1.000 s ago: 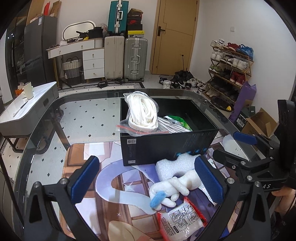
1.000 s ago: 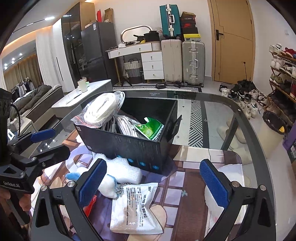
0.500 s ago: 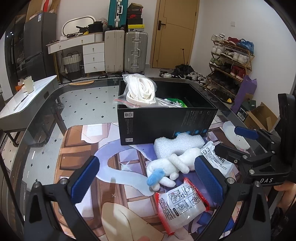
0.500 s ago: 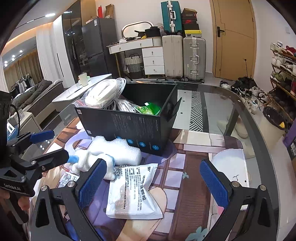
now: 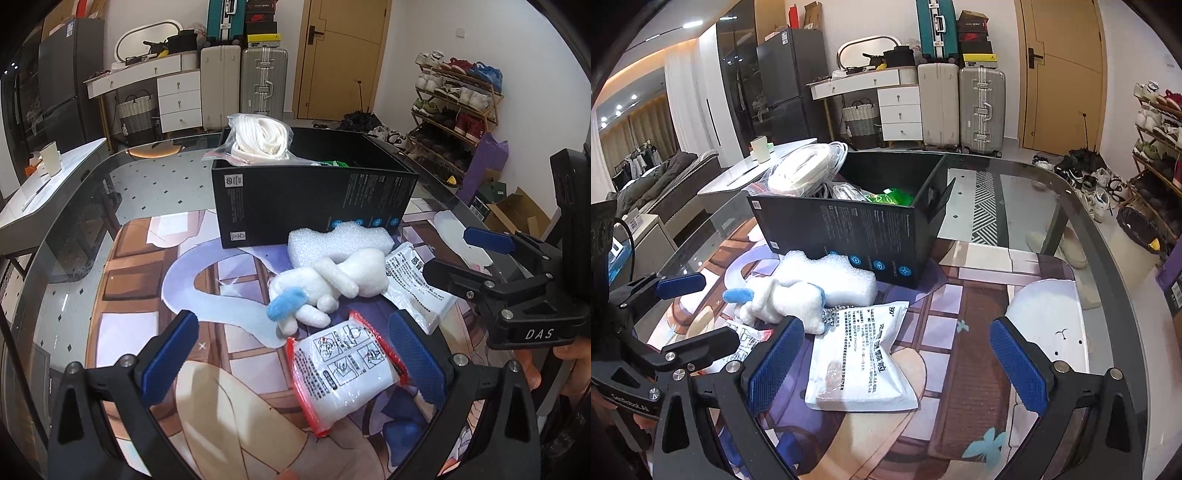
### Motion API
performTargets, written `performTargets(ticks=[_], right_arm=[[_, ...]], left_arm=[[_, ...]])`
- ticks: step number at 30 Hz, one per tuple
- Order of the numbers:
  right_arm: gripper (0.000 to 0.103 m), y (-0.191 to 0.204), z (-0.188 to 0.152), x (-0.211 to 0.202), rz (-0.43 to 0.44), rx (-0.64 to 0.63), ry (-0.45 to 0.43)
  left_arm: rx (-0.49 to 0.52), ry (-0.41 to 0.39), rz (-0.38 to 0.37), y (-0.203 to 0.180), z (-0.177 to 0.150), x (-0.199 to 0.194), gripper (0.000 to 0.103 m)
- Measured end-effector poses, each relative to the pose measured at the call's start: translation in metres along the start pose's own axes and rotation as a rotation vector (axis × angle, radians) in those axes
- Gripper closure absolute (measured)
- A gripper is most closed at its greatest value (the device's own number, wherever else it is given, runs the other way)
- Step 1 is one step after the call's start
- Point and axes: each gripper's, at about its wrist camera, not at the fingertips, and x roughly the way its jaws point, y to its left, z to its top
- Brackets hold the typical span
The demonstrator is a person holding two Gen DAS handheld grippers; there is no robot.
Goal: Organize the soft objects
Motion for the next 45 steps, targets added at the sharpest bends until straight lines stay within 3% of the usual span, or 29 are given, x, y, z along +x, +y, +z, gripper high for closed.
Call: performTargets(ticks=[24, 34, 39, 41, 45], right_arm=[[0.002, 0.017, -0.016, 0.018, 0.032, -0.070, 0.142], [0.012, 0.024, -0.015, 0.029, 0.022, -0.107, 0.178], [0.018, 0.033, -0.014, 0.034, 0.006, -0.134, 0.175], [0.026, 0.033, -0.013, 0.035, 0.007, -0.134, 0.171], [0.037, 0.034, -0.012, 0.034, 0.004, -0.131, 0.161]], left_arm=[[-0.011, 0.122, 0.010, -0.015, -0.020, 0.012, 0.000], [-0.010, 0.124, 0.020, -0.016, -0.017, 0.016, 0.002], [0.000, 0.119, 0.019, -0.017, -0.014, 0.017, 0.008], [0.002, 0.117, 0.018, -0.017, -0.013, 0.017, 0.009], [0.007, 0.107, 0.022, -0.017, -0.012, 0.015, 0.025]])
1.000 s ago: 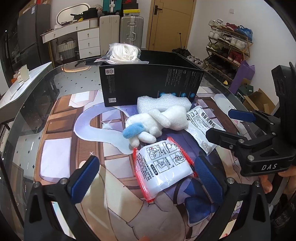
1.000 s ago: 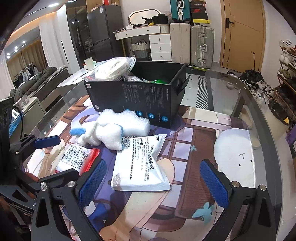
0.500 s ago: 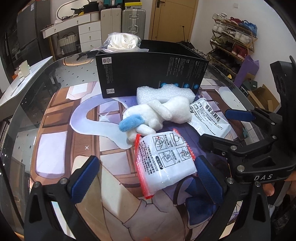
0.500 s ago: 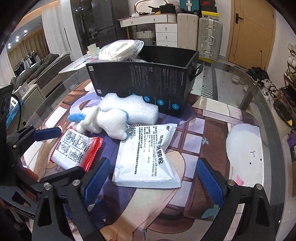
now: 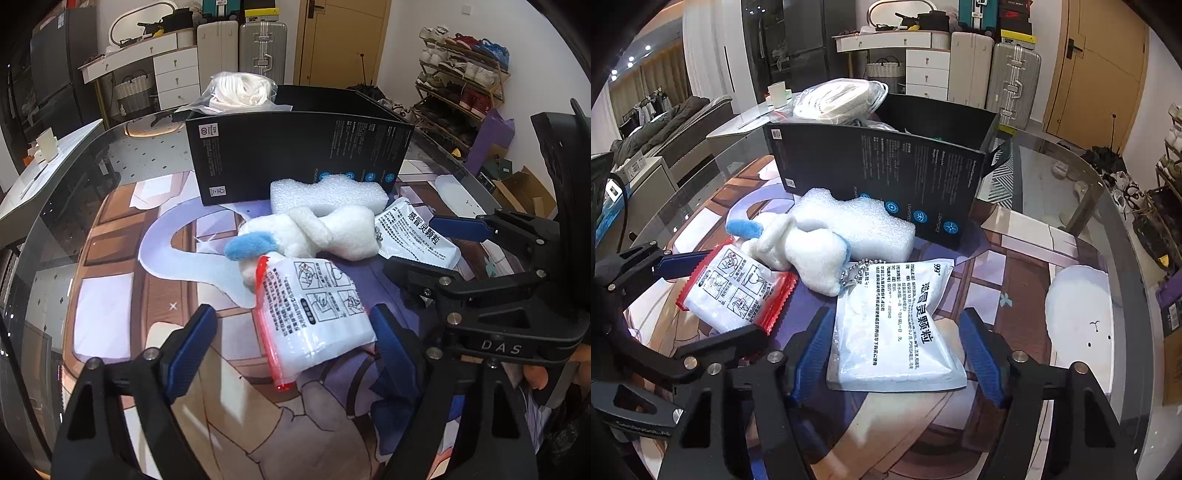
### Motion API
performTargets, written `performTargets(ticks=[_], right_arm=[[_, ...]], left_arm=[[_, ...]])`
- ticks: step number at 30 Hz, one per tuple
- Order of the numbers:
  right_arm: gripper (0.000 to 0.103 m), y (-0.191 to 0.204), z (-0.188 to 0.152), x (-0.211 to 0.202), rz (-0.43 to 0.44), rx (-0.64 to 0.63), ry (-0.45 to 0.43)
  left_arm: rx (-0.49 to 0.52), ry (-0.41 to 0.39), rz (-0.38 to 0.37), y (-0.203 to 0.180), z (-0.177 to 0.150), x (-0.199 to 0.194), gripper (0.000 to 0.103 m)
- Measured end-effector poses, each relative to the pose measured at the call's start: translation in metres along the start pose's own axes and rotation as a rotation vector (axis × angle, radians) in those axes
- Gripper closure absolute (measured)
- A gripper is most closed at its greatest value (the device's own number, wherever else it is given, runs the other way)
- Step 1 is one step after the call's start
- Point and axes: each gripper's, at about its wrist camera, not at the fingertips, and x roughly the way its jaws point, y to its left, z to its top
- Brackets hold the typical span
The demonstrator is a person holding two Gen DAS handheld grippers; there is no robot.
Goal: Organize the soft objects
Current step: 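Move the right gripper to the white printed packet while the left gripper approaches the red-edged packet, then close the right gripper on the white packet while the left gripper closes on the red-edged packet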
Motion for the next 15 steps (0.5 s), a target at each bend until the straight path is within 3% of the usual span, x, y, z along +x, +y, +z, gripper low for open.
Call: performTargets(ticks=[8, 15], right_arm=[[0.057, -0.002, 0.000, -0.003, -0.018, 0.007, -0.014], [0.062, 0.000, -0.002, -0.005, -0.032, -0.001, -0.020]], left_arm=[[-0.004, -0.018, -0.001, 0.006, 0.000, -0.004, 0.055], [-0.014, -0.025, -0.019, 0.011, -0.002, -0.007, 0.062]])
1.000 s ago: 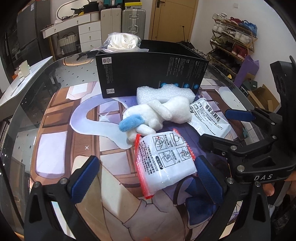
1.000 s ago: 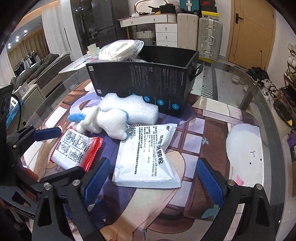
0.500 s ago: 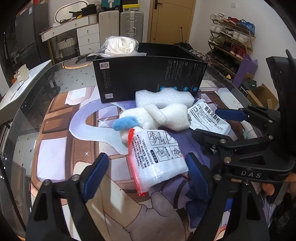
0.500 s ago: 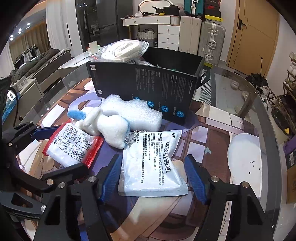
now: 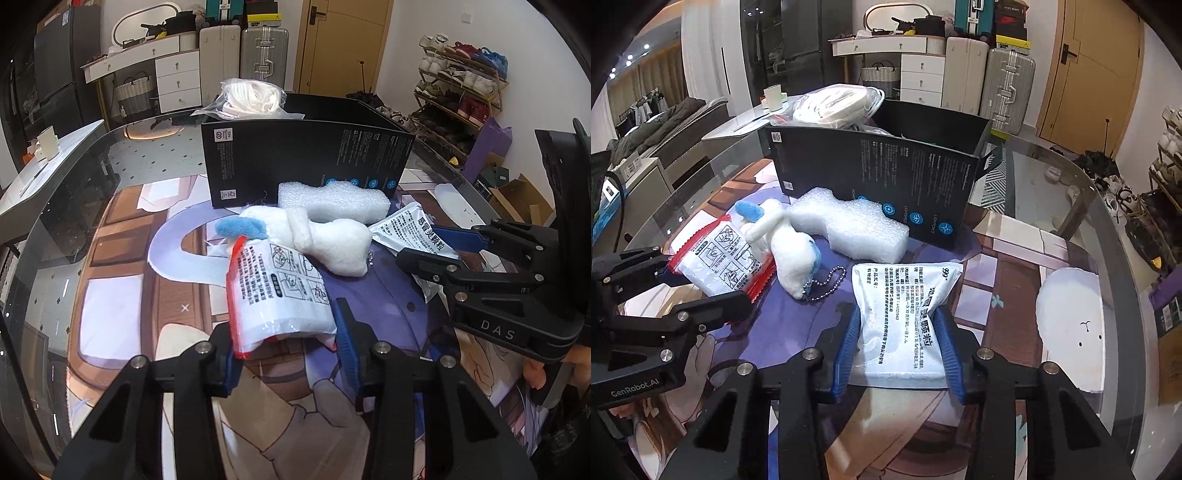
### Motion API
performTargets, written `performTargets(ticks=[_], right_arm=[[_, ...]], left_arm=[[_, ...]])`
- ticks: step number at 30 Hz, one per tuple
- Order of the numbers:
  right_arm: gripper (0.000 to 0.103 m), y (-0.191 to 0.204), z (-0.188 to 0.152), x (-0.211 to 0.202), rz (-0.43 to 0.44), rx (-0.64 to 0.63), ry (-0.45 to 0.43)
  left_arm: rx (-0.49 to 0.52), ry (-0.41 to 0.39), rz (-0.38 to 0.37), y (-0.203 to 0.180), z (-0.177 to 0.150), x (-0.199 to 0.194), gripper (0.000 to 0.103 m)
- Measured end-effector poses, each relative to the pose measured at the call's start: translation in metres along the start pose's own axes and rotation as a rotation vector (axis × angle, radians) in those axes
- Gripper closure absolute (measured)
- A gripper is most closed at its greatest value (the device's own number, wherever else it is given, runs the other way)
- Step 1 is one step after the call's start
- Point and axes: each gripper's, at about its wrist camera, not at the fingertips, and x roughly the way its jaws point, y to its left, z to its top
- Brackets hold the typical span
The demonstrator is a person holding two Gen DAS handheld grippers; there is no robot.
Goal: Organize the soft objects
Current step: 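Close the right gripper on the white packet while the left gripper closes on the red-edged packet, then lift both packets and carry them toward the black box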
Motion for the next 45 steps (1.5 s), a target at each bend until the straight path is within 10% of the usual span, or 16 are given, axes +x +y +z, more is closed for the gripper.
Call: performTargets(ticks=[45], right_arm=[[0.070, -0.001, 0.034, -0.064, 0.001, 0.075, -0.164]], left_arm=[[0.043, -0.161, 0.067, 0.004, 0.033, -0.064, 0.074]])
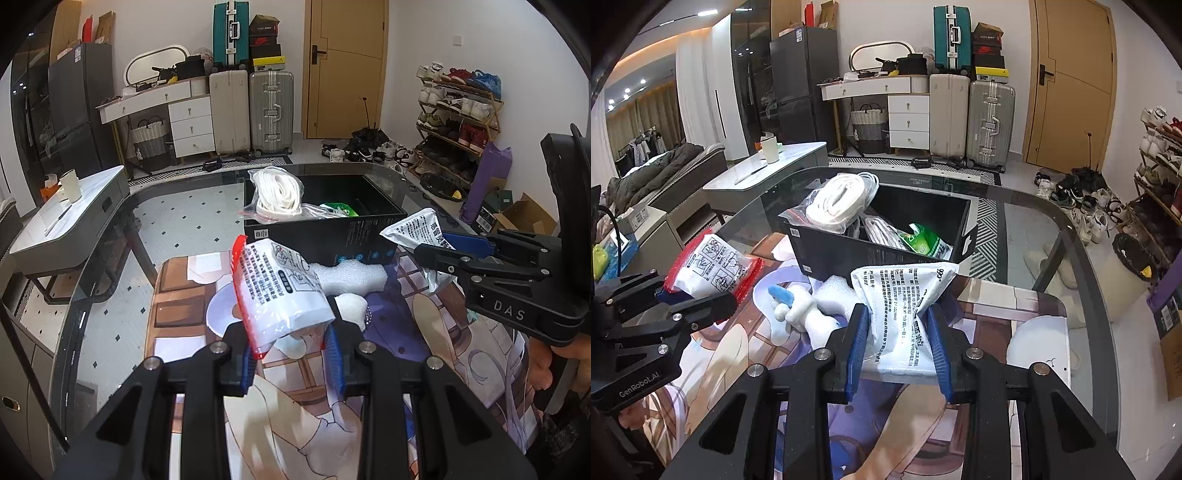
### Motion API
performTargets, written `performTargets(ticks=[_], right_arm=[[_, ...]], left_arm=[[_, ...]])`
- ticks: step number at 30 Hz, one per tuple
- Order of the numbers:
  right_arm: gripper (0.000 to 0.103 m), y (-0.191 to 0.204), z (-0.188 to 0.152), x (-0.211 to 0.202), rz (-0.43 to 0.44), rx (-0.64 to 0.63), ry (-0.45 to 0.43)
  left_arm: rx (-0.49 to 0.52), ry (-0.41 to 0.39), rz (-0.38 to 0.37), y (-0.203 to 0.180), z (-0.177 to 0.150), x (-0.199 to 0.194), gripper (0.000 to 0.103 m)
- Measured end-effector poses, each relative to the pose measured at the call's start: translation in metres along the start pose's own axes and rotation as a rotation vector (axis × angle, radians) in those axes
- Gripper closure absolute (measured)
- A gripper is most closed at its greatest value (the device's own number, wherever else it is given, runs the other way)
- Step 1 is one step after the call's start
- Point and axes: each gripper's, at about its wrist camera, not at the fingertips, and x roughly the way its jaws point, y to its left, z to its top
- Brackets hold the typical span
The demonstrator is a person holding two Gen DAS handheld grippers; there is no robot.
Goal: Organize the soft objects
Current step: 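Lift both packets and carry them toward the black box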
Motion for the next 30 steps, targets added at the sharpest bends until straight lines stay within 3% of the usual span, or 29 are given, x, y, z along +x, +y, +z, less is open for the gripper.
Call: performTargets(ticks=[30], right_arm=[[0.070, -0.012, 0.047, 0.012, 0.010, 0.039, -0.036]], left_arm=[[0.032, -0.040, -0.007, 0.009, 0.057, 0.022, 0.074]])
